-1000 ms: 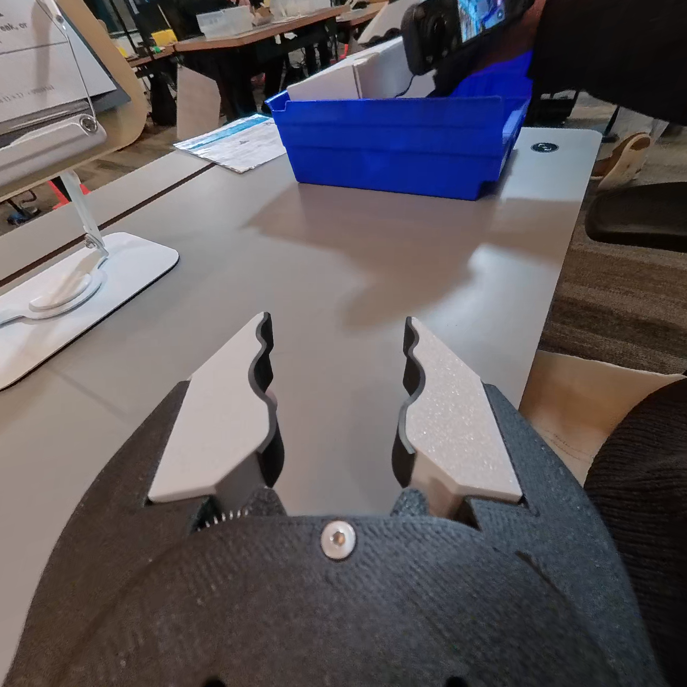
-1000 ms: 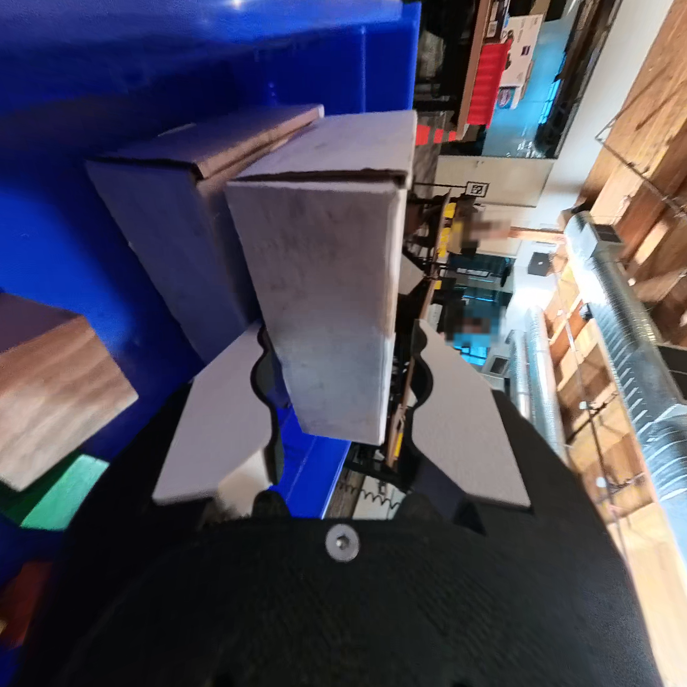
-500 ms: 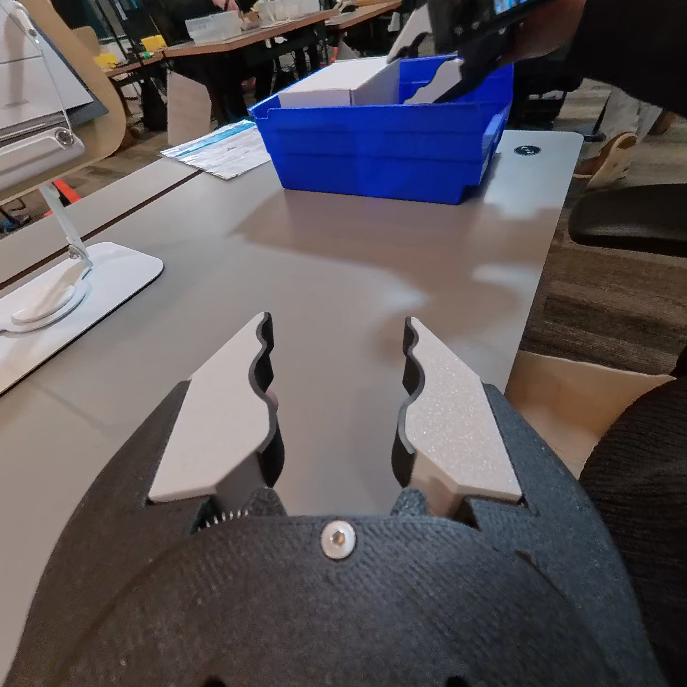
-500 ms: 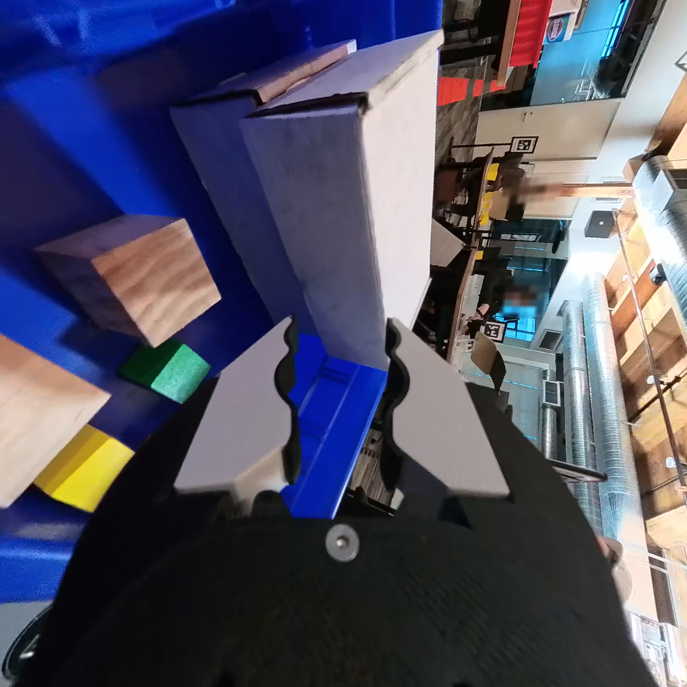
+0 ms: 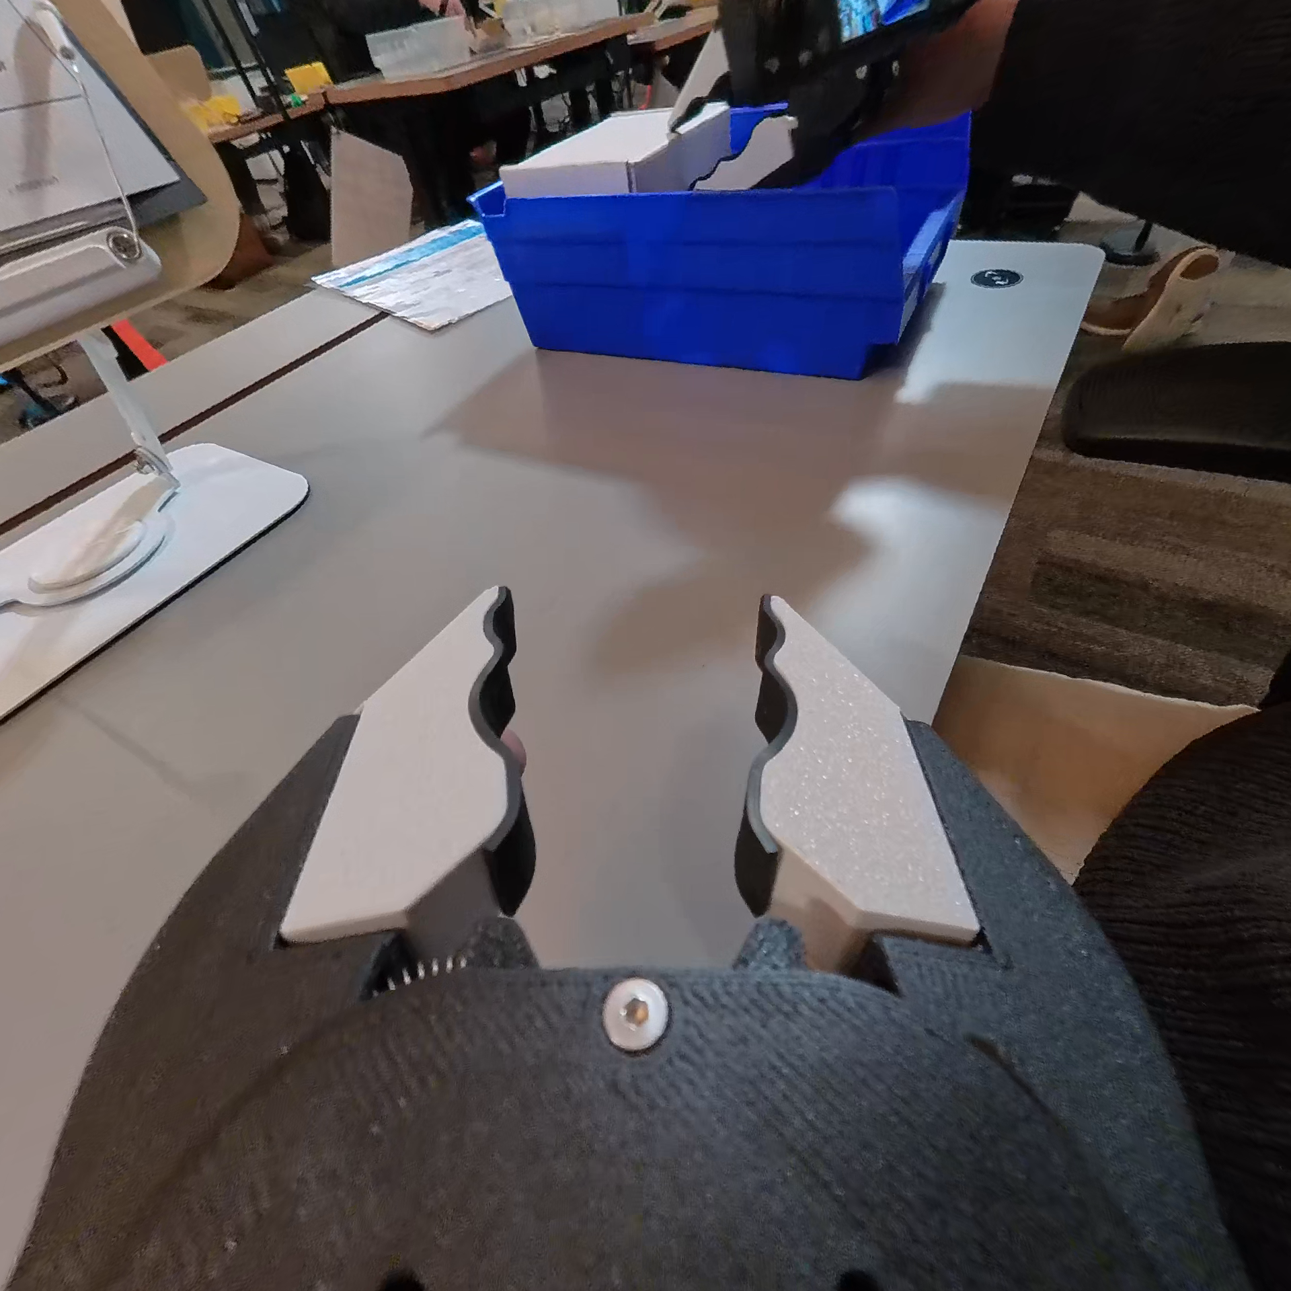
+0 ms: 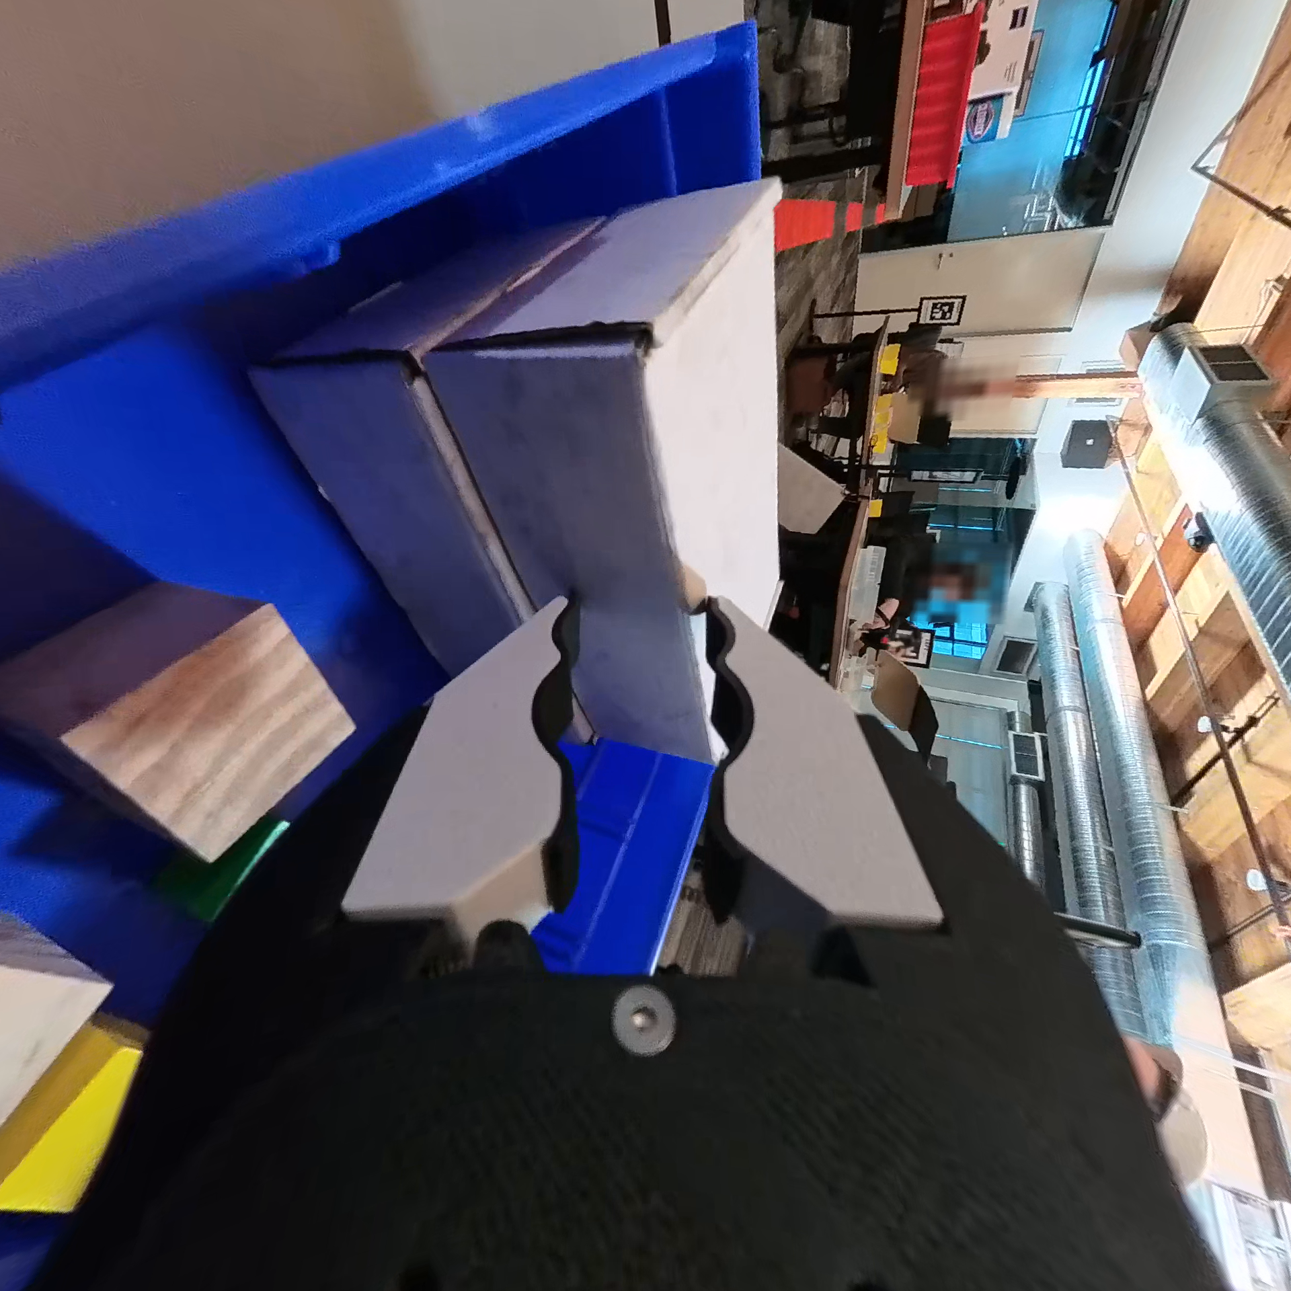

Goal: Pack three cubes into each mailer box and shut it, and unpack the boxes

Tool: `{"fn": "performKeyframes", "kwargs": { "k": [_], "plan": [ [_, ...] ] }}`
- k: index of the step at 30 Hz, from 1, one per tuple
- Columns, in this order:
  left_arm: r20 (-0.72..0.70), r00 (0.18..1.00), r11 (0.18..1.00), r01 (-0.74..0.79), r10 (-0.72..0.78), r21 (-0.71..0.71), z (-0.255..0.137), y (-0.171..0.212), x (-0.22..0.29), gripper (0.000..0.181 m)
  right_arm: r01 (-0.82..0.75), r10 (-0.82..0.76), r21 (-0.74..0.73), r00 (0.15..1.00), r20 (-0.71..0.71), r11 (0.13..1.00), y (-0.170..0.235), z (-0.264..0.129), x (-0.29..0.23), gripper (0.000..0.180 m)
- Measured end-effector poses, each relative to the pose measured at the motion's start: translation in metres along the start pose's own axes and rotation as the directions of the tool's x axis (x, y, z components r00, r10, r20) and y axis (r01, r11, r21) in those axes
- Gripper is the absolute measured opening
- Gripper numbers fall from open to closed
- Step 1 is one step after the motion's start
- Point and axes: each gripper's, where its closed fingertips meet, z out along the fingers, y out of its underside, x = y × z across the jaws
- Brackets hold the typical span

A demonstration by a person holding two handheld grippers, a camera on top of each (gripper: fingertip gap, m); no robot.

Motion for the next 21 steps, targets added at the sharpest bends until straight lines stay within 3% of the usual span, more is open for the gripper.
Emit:
{"fn": "performKeyframes", "kwargs": {
  "k": [6, 11, 15, 18, 21],
  "plan": [
    [0.008, 1.0, 1.0, 0.012, -0.012, 0.0, -0.002, 0.002, -0.004, 0.067, -0.113, 0.112, -0.014, 0.993, -0.031, 0.994, 0.024, -0.019, 0.01, 0.04],
    [0.004, 0.999, 0.999, 0.035, -0.035, -0.004, -0.002, 0.005, -0.006, 0.066, -0.458, 0.457, -0.024, 0.888, -0.04, 0.888, 0.076, -0.064, 0.021, 0.04],
    [-0.019, 0.998, 0.998, 0.055, -0.055, -0.01, -0.001, 0.008, -0.002, 0.067, -0.763, 0.762, 0.009, 0.645, -0.065, 0.647, 0.128, -0.103, 0.024, 0.051],
    [-0.031, 0.998, 0.999, 0.046, -0.046, -0.012, 0.001, 0.008, 0.002, 0.066, -0.921, 0.924, 0.07, 0.38, -0.044, 0.382, 0.161, -0.116, 0.012, 0.057],
    [-0.038, 0.999, 0.999, 0.038, -0.038, -0.009, 0.003, 0.007, 0.005, 0.066, -0.995, 0.989, 0.05, 0.096, 0.111, 0.091, 0.164, -0.106, -0.018, 0.067]
  ]
}}
